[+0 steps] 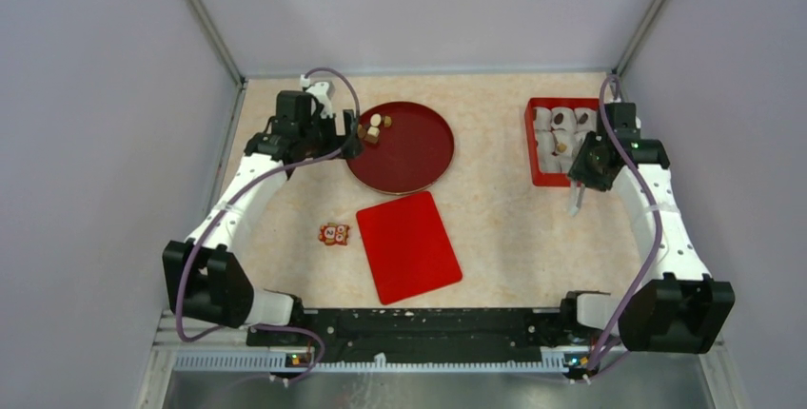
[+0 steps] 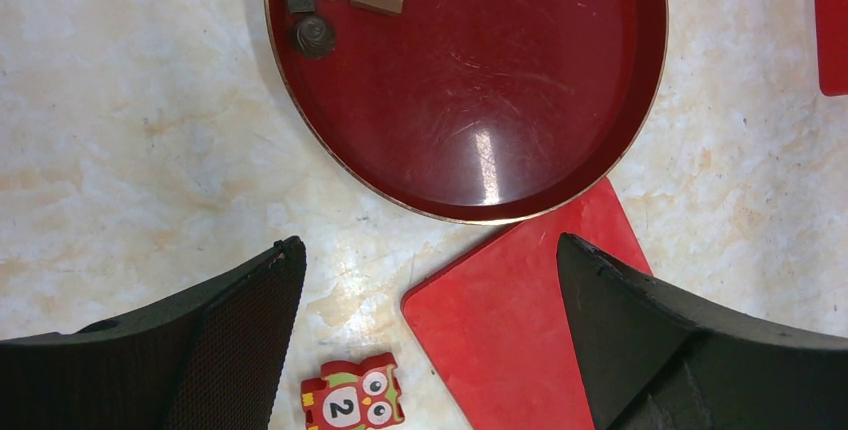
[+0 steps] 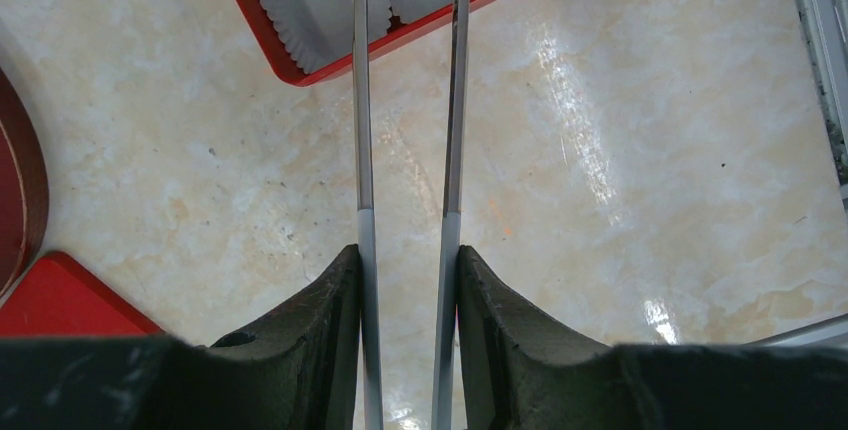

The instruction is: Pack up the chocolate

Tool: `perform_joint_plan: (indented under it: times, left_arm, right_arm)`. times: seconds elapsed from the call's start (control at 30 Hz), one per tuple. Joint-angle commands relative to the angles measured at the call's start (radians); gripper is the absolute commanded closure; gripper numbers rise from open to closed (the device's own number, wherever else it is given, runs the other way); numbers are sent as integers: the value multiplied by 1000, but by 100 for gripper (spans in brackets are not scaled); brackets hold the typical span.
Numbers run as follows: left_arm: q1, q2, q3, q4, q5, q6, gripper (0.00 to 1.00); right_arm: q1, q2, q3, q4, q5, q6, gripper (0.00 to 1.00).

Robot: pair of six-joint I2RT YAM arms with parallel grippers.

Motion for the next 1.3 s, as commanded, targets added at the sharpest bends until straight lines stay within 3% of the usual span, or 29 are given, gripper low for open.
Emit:
perform_joint_plan:
  times: [0.0, 0.37, 0.5, 0.67, 0.9, 1.27]
  left_arm:
    - [4, 2, 25, 49, -14, 0, 1]
    - [4, 65, 47, 171, -57, -96, 1]
    - [3, 121, 35, 221, -235, -148, 1]
    - [0, 164, 47, 242, -244, -174, 1]
    - [-17, 79, -112, 501, -232, -196, 1]
    - [-20, 78, -30, 417, -255, -104, 1]
  right_arm:
    - [-26, -30, 21, 32, -23, -26, 97]
    - [-32, -30, 30, 36, -59, -11, 96]
    - [-32, -17, 23, 71, -53, 20, 96]
    - [-34, 21, 72, 31, -34, 42, 97]
    - [-86, 92, 171, -61, -92, 37, 97]
    - [-173, 157, 221, -116, -226, 13, 97]
